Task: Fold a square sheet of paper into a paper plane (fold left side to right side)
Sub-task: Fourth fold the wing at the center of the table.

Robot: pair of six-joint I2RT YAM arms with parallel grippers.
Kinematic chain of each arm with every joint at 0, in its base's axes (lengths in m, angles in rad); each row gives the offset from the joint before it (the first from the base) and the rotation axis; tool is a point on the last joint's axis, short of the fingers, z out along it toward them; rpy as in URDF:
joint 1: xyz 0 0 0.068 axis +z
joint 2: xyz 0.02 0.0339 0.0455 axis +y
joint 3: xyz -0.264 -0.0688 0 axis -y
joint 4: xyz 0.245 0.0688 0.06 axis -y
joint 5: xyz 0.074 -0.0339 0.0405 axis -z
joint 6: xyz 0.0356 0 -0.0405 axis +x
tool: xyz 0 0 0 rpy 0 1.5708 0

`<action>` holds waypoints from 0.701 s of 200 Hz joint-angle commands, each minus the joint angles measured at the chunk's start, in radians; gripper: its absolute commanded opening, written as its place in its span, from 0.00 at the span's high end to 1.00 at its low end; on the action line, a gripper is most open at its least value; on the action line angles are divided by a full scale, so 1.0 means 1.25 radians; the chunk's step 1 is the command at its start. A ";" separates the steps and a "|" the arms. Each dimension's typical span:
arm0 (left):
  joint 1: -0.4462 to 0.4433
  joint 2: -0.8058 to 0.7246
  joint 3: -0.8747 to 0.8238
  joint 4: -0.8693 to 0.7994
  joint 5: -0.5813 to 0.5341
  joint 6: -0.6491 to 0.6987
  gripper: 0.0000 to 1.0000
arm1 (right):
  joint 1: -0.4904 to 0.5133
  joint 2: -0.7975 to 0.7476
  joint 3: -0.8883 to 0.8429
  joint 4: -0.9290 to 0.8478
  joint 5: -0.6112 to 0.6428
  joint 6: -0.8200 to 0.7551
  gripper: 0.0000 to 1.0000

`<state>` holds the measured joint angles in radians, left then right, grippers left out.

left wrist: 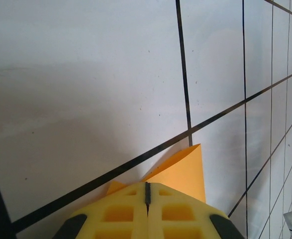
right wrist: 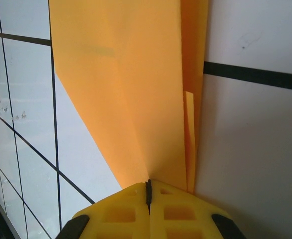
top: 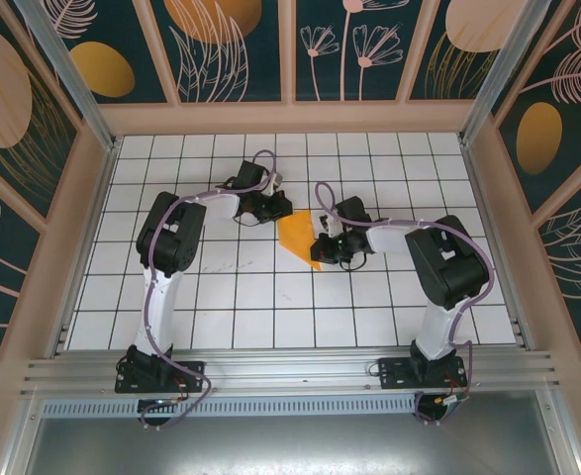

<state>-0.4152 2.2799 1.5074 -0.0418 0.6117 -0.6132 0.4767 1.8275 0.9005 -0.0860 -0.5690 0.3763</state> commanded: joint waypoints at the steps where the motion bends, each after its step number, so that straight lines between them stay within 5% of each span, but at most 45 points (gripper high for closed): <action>1: 0.057 0.037 0.016 0.008 -0.137 0.049 0.91 | -0.006 0.015 -0.056 -0.168 0.060 0.004 1.00; 83: 0.078 -0.172 -0.022 -0.001 -0.150 0.077 0.67 | 0.018 -0.034 -0.073 0.060 -0.093 0.116 1.00; 140: 0.062 -0.335 -0.321 0.180 -0.039 -0.056 0.55 | 0.017 -0.153 -0.053 0.129 -0.010 0.122 0.66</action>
<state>-0.3145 1.8820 1.2488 0.0700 0.4889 -0.5926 0.5064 1.7290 0.8165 0.0269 -0.6399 0.5354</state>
